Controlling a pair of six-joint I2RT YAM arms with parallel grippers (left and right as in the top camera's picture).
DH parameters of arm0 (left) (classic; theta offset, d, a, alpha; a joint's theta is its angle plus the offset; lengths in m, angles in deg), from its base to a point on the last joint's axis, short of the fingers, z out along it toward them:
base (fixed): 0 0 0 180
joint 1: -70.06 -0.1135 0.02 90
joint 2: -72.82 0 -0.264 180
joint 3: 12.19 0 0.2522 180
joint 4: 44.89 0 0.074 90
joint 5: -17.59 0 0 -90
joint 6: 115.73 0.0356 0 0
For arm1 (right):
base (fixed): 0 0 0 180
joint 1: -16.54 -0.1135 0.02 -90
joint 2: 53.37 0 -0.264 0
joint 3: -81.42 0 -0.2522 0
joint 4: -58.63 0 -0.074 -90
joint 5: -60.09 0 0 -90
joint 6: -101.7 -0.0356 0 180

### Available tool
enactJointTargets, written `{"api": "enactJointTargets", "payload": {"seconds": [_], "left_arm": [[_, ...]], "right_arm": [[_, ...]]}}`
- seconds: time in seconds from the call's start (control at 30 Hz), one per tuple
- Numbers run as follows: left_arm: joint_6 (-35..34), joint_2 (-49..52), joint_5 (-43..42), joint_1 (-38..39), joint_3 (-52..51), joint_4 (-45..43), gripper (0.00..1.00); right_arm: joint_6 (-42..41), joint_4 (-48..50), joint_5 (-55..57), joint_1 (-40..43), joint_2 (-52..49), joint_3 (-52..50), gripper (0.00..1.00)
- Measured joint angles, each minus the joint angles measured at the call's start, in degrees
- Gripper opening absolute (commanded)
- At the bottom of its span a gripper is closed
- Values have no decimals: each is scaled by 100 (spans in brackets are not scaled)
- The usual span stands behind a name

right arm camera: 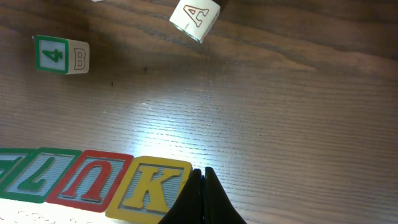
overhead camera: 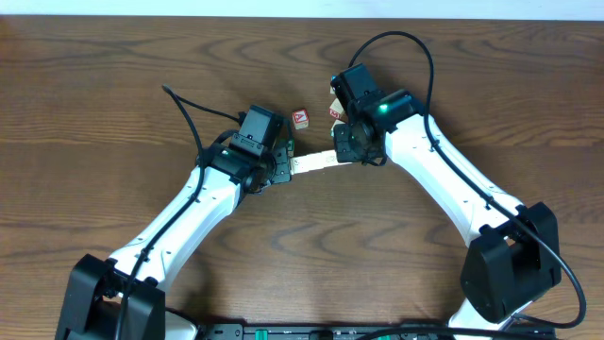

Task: Lift 5 blocks

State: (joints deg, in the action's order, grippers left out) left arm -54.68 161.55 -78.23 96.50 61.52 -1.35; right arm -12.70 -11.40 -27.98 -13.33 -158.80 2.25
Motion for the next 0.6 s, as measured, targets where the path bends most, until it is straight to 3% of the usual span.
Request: {"api": "enactJointTargets", "payload": {"seconds": [0.6], "left_arm": [[-107,380,2,-2,0,-31,7]], "right_arm": [[-20,76,-24,0,-262,-17,1]]}}
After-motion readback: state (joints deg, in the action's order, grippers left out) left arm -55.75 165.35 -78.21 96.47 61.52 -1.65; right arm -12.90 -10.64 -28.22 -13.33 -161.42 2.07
